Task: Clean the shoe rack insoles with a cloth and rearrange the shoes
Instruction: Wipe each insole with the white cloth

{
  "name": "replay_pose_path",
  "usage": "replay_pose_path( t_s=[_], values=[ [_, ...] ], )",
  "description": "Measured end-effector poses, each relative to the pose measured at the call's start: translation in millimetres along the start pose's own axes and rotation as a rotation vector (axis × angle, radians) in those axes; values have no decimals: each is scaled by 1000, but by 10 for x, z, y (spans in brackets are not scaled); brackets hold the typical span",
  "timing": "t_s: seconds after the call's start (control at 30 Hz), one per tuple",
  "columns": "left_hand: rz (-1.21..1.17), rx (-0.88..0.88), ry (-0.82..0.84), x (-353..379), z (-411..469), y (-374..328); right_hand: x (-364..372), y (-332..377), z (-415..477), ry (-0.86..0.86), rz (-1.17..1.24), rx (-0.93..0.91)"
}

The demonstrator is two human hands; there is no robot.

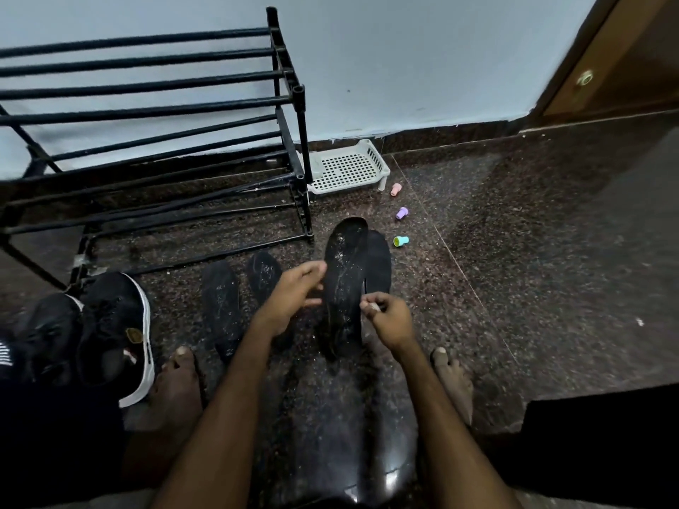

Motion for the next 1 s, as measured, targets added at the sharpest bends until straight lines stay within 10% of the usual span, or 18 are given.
replay_pose_path(
  t_s=[0.3,1.0],
  values=[
    [-619,110,261,318,-51,-695,-89,627,-84,313,90,-47],
    [-780,293,199,315,-86,-981,-243,1031,-69,8,-36,12]
  ],
)
Point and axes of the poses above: each hand's wrist, its own z-axis towards the middle knuckle, its own x-axis out of the palm, y = z × x, the point moved 6 cm from there along z, towards the middle knuckle, and after that the axes turned 1 degree about -z, right-handed, at the moved point
